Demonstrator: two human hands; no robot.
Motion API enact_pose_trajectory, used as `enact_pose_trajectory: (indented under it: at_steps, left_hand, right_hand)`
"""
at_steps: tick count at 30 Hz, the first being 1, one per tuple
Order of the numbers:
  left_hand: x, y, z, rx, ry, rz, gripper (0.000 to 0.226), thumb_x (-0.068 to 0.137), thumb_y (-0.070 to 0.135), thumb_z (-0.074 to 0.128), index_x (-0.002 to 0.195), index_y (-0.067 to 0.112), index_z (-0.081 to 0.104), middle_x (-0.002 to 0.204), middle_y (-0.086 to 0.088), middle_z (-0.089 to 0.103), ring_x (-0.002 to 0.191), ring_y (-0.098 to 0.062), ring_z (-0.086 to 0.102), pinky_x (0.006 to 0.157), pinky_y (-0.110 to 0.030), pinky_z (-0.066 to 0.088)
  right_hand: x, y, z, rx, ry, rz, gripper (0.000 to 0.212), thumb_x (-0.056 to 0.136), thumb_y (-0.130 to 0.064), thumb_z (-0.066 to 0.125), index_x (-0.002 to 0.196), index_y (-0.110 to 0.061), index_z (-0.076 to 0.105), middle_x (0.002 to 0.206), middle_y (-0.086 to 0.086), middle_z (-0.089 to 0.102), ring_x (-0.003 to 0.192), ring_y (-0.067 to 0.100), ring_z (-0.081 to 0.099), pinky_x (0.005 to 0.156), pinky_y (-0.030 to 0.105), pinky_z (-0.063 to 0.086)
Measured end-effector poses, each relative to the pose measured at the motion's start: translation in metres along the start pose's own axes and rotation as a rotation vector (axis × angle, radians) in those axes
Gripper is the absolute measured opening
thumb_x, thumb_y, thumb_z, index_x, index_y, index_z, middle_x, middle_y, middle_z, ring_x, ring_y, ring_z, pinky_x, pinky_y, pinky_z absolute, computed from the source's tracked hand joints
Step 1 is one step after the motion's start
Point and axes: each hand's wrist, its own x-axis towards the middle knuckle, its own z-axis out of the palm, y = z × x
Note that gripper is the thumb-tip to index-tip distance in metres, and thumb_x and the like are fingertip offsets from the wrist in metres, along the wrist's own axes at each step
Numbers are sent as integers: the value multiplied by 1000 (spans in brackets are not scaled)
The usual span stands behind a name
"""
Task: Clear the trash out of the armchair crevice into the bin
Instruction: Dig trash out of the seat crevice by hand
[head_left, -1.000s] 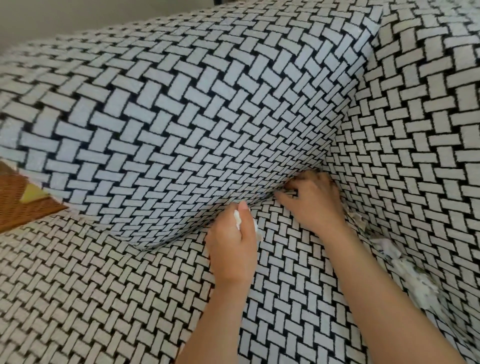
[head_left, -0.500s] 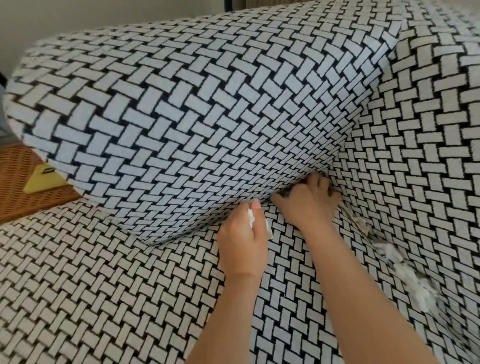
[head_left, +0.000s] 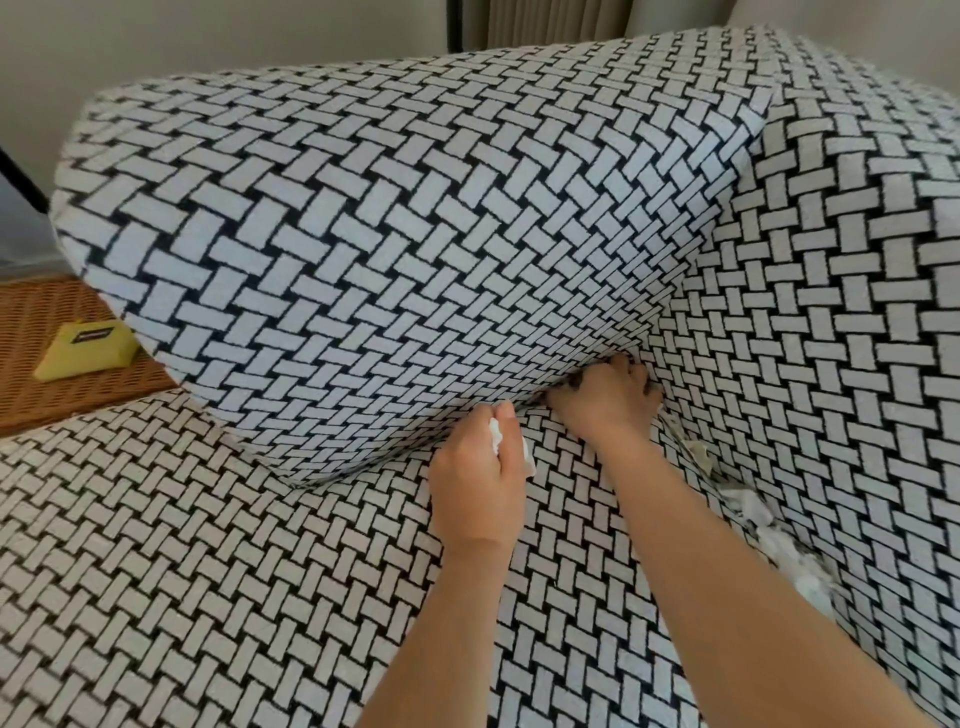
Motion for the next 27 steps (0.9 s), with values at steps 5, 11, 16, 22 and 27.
enact_pose_trajectory:
  at_steps: [5, 11, 16, 22, 27]
  left_hand:
    - [1, -2, 1, -8, 1, 4, 49, 90, 51, 23, 67, 17, 49, 55, 3, 53, 50, -12, 52, 45, -29, 46]
    - [2, -1, 1, -2, -3, 10, 48, 90, 51, 23, 67, 17, 49, 55, 3, 53, 49, -13, 52, 44, -29, 44]
    - [2, 4, -3, -38, -44, -43, 37, 96, 37, 36, 73, 15, 53, 54, 7, 47, 48, -8, 43, 45, -21, 31]
    - [-2, 11, -21, -53, -228, -121, 42, 98, 34, 38, 70, 6, 53, 49, 5, 39, 44, -10, 34, 44, -19, 25]
    - [-31, 26, -46, 27, -335, -244, 44, 99, 35, 36, 61, 15, 45, 53, 1, 48, 44, -12, 43, 41, -20, 38]
  right_hand:
    - [1, 6, 6, 106, 61, -20, 34, 83, -40, 55, 101, -12, 65, 129, 9, 47, 125, 31, 32, 105, 43, 22]
    - [-13, 20, 12, 396, 161, -220, 24, 82, -34, 66, 94, -13, 68, 109, 2, 50, 106, 23, 48, 95, 37, 39]
    - [-44, 25, 19, 469, 225, -382, 9, 86, -28, 62, 89, -19, 60, 86, -12, 52, 84, 14, 51, 74, 32, 43]
    - [-70, 24, 20, 433, 187, -340, 17, 90, -26, 56, 106, -19, 57, 96, -5, 62, 92, 14, 54, 72, 27, 43]
    - [-96, 21, 8, 306, 60, -268, 19, 92, -27, 53, 110, -22, 53, 98, -2, 64, 89, 14, 55, 70, 25, 38]
